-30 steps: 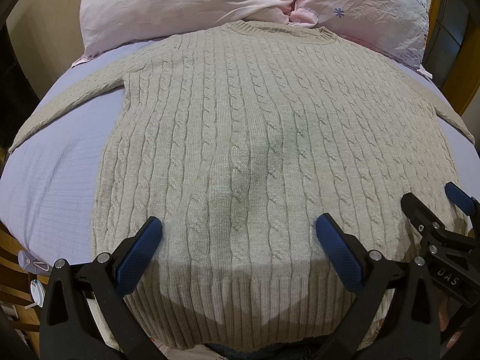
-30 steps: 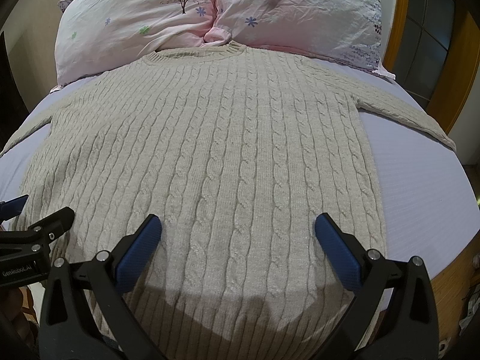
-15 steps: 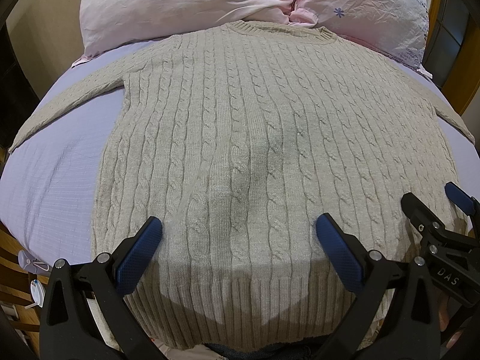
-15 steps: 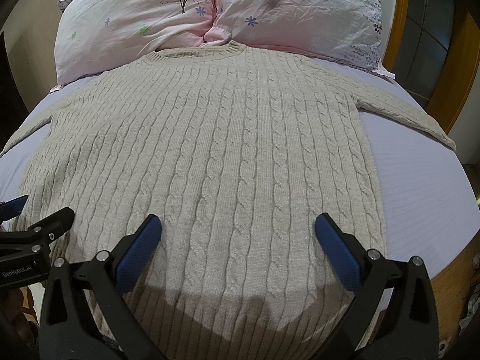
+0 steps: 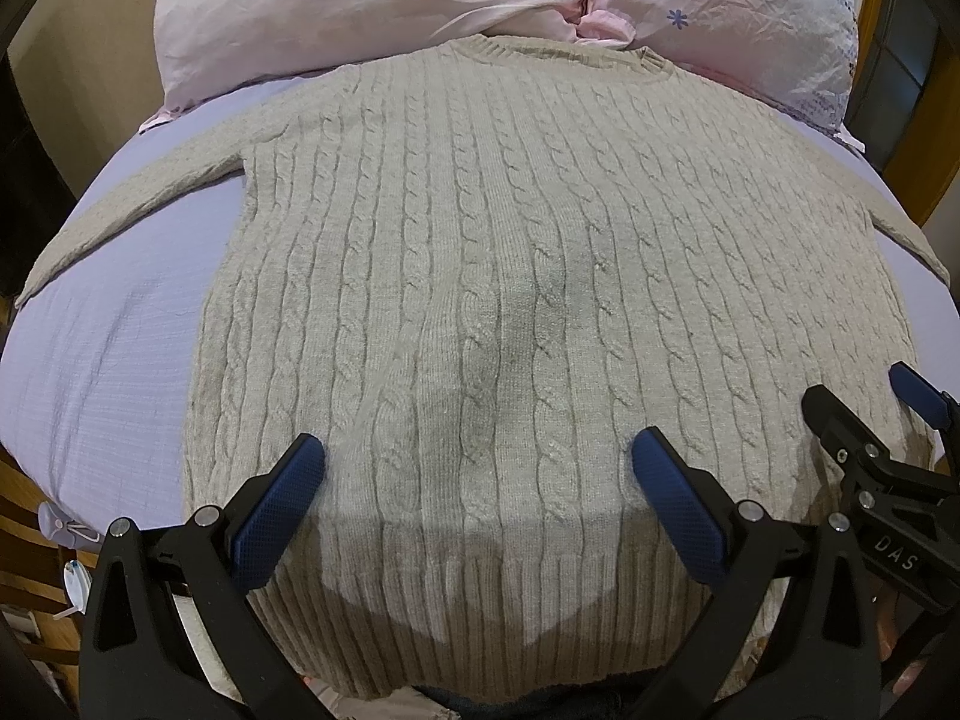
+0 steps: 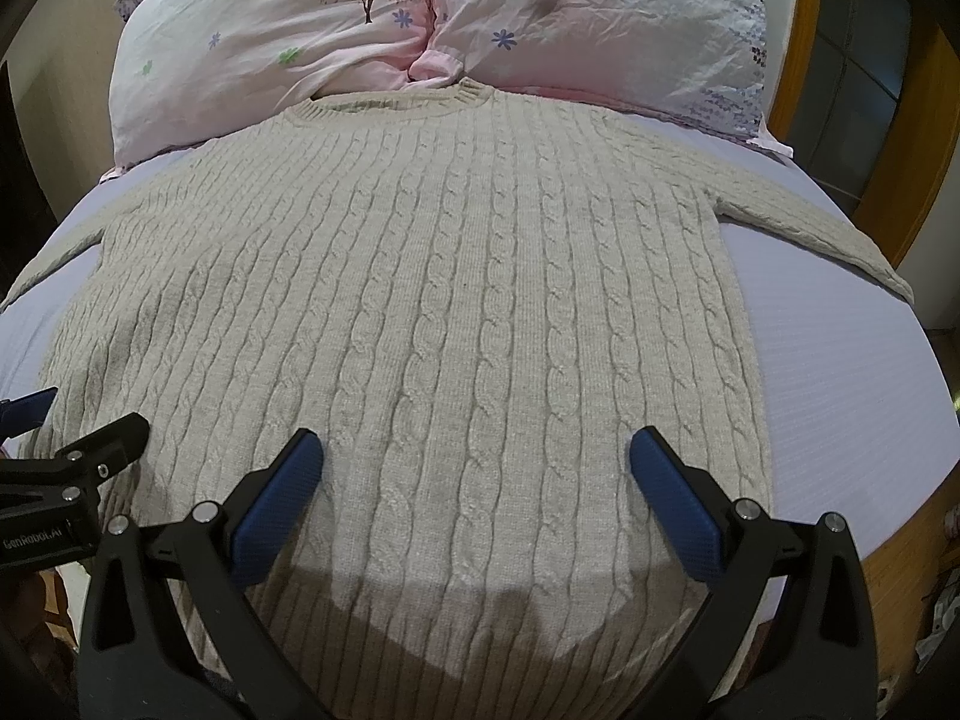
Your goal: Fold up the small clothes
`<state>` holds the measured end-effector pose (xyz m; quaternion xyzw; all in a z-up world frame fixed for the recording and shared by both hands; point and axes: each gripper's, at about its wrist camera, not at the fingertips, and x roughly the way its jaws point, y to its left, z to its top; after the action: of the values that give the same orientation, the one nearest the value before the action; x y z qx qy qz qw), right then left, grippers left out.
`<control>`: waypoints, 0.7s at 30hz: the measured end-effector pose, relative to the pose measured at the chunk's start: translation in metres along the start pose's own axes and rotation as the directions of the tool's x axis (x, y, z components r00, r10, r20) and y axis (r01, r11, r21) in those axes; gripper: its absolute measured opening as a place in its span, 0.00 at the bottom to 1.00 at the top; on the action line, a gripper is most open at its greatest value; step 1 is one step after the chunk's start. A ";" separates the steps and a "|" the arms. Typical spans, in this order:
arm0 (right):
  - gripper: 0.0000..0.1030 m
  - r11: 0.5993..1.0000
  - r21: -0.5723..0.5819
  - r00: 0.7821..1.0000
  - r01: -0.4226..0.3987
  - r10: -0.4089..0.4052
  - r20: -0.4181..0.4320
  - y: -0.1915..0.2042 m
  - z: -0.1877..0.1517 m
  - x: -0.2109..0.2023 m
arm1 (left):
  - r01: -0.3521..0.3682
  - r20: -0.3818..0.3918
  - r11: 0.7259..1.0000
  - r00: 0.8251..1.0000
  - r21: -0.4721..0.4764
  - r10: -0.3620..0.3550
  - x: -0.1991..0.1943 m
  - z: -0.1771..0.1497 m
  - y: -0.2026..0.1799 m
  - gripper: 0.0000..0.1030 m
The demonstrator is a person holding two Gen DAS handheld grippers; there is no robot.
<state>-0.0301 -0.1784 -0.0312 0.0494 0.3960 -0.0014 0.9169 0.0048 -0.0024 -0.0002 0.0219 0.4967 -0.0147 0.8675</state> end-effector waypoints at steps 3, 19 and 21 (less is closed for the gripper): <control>0.98 1.000 -0.012 1.000 -0.011 0.011 0.008 -0.001 0.002 0.002 | 0.003 -0.010 1.000 1.000 0.006 -0.002 0.001 0.002 0.000 0.99; 0.44 0.431 0.888 0.982 -0.157 -0.032 0.189 -0.389 0.024 0.001 | 0.395 0.325 0.868 0.898 -0.300 -0.296 -0.010 0.043 0.152 0.99; 0.41 0.330 0.926 0.982 -0.180 0.003 0.190 -0.418 0.015 0.017 | 0.377 0.359 0.875 0.896 -0.304 -0.261 -0.011 0.046 0.166 0.99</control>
<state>-0.0247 -0.5952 -0.0705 0.5904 0.2476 -0.1812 0.7465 0.0462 0.1606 0.0362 -0.2258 0.3462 -0.0698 0.9079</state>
